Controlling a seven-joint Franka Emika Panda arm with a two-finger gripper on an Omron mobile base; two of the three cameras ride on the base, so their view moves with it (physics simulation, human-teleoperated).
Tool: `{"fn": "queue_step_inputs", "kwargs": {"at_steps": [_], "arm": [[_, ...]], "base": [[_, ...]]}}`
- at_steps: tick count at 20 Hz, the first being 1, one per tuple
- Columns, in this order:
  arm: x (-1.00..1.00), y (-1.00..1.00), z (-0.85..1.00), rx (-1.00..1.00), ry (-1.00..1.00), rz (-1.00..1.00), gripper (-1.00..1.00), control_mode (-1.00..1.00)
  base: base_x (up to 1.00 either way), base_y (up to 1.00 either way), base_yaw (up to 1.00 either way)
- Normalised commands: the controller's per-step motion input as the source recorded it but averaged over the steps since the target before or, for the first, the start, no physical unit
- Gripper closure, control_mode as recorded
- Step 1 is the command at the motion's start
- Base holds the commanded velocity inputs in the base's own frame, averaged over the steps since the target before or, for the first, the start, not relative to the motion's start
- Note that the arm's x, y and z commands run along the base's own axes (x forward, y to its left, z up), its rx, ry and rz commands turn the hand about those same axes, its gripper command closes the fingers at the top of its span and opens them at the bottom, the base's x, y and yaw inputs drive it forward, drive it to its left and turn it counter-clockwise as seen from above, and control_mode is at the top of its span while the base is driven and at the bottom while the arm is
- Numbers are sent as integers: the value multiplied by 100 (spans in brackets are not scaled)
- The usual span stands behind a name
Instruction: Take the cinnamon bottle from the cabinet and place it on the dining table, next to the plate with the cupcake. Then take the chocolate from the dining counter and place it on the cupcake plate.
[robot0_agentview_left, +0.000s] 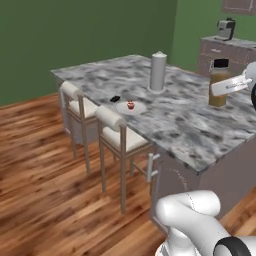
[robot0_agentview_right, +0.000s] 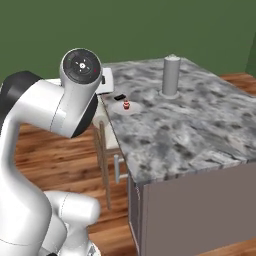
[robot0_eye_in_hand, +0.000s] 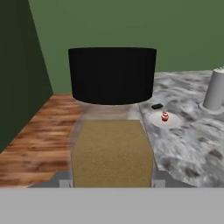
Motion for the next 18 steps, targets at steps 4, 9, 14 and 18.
{"fn": "queue_step_inputs", "kwargs": {"at_steps": [4,9,14,18], "arm": [[0,0,0,0,0,0,100,100],[0,0,0,0,0,0,100,100],[0,0,0,0,0,0,100,100],[0,0,0,0,0,0,100,100]], "base": [[24,67,-30],[25,64,-32],[26,64,-32],[26,68,-28]]}}
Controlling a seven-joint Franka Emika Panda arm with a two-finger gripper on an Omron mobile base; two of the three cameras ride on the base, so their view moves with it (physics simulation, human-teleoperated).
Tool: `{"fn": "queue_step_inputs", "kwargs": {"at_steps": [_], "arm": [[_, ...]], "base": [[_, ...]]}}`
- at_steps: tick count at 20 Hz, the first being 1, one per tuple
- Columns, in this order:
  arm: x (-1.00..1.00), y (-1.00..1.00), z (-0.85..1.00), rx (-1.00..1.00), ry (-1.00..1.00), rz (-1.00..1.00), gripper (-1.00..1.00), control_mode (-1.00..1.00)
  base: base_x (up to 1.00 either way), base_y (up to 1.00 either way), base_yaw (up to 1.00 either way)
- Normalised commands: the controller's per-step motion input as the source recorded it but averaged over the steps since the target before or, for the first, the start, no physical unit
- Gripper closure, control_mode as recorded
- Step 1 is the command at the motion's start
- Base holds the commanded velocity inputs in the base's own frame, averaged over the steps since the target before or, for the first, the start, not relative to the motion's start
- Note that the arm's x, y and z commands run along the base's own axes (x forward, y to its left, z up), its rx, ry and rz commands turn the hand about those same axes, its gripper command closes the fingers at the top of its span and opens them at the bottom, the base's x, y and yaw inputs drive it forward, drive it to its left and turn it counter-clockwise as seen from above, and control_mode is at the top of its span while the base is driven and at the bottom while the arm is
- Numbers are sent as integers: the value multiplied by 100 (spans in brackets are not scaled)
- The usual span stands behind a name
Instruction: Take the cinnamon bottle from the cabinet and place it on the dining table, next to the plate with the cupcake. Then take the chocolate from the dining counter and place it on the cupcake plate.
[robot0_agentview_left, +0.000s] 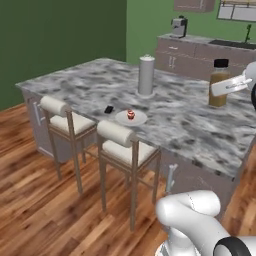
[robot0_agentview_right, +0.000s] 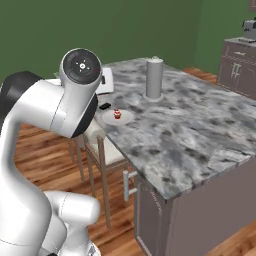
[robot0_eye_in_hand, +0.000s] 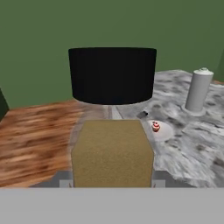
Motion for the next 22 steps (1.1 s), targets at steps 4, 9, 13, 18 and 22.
{"fn": "queue_step_inputs", "kwargs": {"at_steps": [4,9,13,18,22], "arm": [[0,0,0,0,0,0,100,100],[0,0,0,0,0,0,100,100],[0,0,0,0,0,0,100,100],[0,0,0,0,0,0,100,100],[0,0,0,0,0,0,100,100]], "base": [[25,69,-28],[19,69,-31],[17,71,-29],[15,75,-25],[14,75,-24]]}}
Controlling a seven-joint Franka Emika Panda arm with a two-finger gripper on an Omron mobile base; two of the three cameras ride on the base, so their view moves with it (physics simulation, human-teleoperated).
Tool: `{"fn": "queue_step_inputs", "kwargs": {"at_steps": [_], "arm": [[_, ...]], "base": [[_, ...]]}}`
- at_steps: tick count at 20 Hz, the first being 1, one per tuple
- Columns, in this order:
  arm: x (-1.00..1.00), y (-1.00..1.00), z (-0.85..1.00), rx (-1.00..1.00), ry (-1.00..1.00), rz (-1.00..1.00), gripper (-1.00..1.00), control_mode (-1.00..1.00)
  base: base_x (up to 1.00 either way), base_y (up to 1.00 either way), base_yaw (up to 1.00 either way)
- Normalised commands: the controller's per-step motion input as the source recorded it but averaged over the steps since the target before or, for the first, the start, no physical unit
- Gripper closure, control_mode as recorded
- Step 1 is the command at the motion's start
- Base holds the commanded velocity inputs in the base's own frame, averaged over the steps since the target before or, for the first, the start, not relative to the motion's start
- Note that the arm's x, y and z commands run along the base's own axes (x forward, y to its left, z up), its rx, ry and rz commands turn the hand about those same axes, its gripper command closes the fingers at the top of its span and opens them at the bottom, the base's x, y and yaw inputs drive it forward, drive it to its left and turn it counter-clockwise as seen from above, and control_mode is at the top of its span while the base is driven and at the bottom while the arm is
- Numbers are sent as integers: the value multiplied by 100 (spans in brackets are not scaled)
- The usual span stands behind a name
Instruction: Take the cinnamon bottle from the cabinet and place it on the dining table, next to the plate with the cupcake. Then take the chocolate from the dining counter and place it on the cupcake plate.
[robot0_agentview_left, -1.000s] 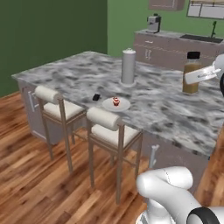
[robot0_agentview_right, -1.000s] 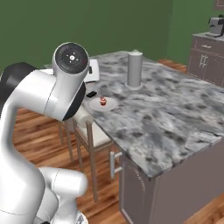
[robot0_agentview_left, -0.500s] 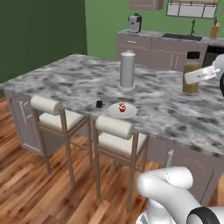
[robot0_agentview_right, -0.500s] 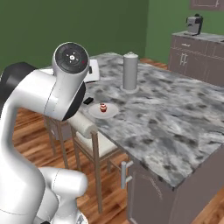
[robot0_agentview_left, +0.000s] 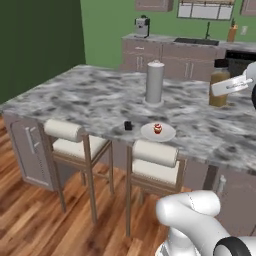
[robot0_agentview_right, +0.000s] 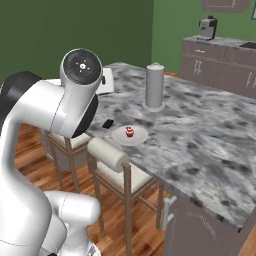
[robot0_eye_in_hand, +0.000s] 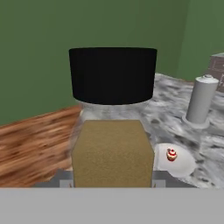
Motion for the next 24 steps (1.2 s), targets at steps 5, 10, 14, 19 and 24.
{"fn": "queue_step_inputs", "kwargs": {"at_steps": [5,10,14,19,24], "arm": [[0,0,0,0,0,0,100,100],[0,0,0,0,0,0,100,100],[0,0,0,0,0,0,100,100],[0,0,0,0,0,0,100,100],[0,0,0,0,0,0,100,100]], "base": [[14,73,-26],[12,65,-34],[12,63,-36],[15,61,-34],[37,48,-18]]}}
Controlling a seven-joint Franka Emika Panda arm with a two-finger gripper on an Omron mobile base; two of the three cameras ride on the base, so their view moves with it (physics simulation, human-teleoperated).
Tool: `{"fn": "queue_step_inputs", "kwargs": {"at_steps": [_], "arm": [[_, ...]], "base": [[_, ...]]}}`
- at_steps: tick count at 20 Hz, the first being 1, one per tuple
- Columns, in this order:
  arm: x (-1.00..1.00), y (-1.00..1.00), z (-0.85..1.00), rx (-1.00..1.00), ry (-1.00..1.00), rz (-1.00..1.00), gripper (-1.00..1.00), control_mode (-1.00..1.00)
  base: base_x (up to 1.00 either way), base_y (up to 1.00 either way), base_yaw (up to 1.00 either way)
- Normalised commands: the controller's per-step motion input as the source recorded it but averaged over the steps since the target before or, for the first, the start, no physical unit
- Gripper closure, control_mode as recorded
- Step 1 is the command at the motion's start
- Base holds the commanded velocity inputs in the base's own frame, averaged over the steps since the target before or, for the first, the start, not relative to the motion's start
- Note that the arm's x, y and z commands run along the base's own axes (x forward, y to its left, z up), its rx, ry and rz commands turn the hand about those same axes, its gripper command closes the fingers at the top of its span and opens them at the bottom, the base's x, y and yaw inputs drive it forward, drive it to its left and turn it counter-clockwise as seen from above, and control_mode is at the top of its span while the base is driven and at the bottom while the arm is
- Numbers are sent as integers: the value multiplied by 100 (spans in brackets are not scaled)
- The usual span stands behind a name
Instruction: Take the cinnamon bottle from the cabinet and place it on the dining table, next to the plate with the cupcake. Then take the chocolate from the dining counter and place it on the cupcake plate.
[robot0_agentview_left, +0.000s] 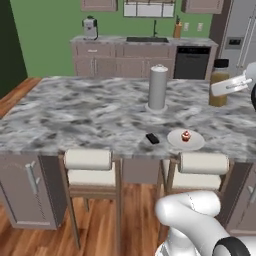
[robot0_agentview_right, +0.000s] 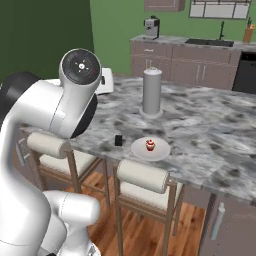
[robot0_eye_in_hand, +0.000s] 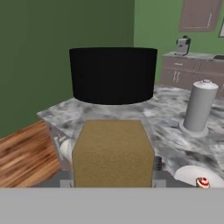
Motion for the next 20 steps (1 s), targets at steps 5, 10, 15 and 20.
{"fn": "queue_step_inputs", "kwargs": {"at_steps": [5,10,15,20], "arm": [[0,0,0,0,0,0,100,100],[0,0,0,0,0,0,100,100],[0,0,0,0,0,0,100,100],[0,0,0,0,0,0,100,100]], "base": [[52,22,-8],[37,4,-12],[39,0,-21],[57,0,-19]]}}
